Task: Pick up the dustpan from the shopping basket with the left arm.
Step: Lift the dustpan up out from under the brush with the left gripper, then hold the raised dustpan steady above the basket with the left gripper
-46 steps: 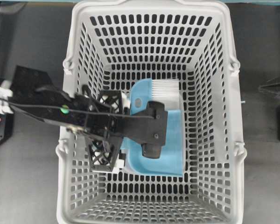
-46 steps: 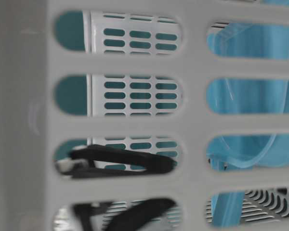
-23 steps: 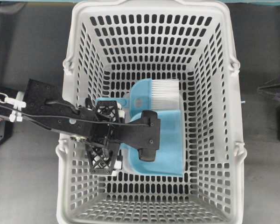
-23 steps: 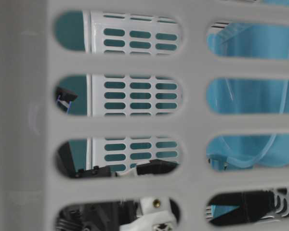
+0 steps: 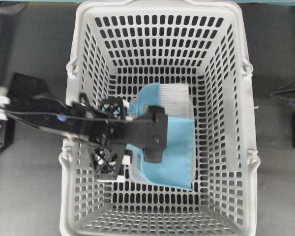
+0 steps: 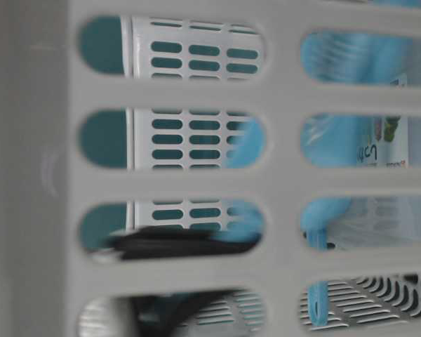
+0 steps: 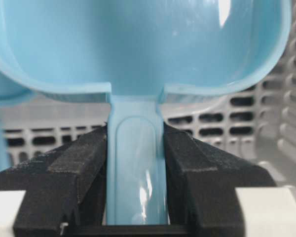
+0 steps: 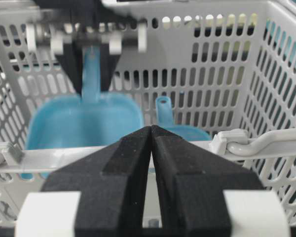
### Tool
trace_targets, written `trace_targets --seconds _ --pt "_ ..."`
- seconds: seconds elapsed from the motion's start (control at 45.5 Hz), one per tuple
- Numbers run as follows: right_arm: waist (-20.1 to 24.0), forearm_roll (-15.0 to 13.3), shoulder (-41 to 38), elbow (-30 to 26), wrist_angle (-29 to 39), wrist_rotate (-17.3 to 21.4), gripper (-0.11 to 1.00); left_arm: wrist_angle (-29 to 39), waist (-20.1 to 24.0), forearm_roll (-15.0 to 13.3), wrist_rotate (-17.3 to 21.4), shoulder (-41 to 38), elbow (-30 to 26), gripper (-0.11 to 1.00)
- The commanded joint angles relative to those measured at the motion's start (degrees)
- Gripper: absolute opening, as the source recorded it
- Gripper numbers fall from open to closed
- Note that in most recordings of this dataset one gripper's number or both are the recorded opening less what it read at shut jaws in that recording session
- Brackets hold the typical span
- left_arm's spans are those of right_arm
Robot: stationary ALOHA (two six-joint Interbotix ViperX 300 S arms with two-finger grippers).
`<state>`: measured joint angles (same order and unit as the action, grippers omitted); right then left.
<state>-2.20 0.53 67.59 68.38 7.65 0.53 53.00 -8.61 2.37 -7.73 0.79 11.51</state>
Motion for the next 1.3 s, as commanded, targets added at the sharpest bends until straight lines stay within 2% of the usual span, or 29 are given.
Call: trace_targets --seconds 0.0,0.22,0.33,0.703,1.274 --pt "-0.18 0.26 -0.35 -0.26 -0.44 0.09 0.0 -0.26 0.7 0.18 -0.09 4.22 -3.52 0.28" --pt "-0.09 0.26 -0.26 -0.26 -0.44 0.18 0.0 -0.44 2.46 0.18 0.0 10.81 -9.05 0.28" --pt "-0.18 0.26 -0.26 -0.26 -0.35 0.18 0.0 -1.41 2.99 0.18 0.18 13.54 -10.11 0.28" --pt "-0.18 0.26 0.0 -0.26 -0.35 0.18 0.0 -9.93 3.16 0.18 0.26 19.69 -5.54 0.28" --pt "-0.09 0.26 0.09 -0.09 -0.35 0.26 0.0 -10.2 2.81 0.18 0.35 18.63 -3.96 0.28"
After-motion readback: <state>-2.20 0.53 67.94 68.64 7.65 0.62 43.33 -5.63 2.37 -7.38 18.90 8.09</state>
